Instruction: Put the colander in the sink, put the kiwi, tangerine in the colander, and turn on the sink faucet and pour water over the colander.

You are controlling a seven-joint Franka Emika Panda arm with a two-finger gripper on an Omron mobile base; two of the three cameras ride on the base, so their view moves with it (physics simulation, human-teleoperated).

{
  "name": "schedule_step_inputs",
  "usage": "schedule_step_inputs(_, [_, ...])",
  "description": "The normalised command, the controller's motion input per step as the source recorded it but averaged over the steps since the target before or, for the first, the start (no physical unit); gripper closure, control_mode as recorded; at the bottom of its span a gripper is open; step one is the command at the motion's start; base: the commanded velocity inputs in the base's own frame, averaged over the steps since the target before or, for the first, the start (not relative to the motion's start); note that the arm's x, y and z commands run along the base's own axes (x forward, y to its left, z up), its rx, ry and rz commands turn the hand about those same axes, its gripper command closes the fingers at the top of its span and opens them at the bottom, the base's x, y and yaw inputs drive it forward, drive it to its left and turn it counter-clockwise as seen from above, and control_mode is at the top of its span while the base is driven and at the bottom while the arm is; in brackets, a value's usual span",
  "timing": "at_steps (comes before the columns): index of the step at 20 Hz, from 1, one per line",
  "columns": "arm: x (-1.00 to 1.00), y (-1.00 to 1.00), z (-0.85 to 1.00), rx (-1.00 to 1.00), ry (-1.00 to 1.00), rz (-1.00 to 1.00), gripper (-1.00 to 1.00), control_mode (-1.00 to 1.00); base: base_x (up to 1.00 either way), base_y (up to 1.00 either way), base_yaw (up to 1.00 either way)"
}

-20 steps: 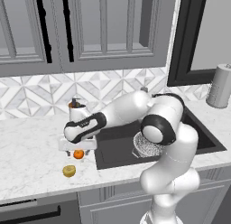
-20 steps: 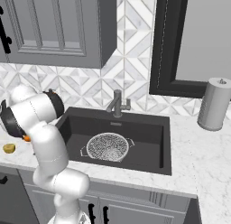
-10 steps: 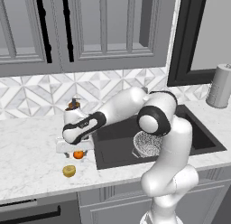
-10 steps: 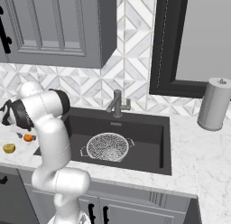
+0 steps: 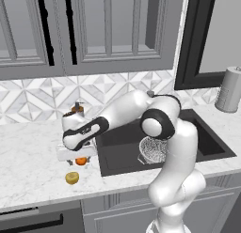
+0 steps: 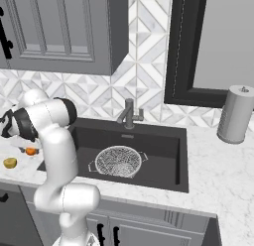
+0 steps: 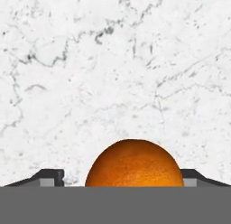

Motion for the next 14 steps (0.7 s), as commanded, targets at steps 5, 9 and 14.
schedule_step_inputs(5, [-0.10,-0.37,-0.08,-0.04,0.00,0.00,1.00,-1.00,0.00,0.00,0.00])
schedule_step_inputs(9, [-0.25,-0.61,0.00,0.00,-0.01,0.00,1.00,-1.00,0.00,0.00,0.00])
schedule_step_inputs(14, [-0.34,-0.74,0.24,0.08,-0.06,0.00,1.00,-1.00,0.00,0.00,0.00])
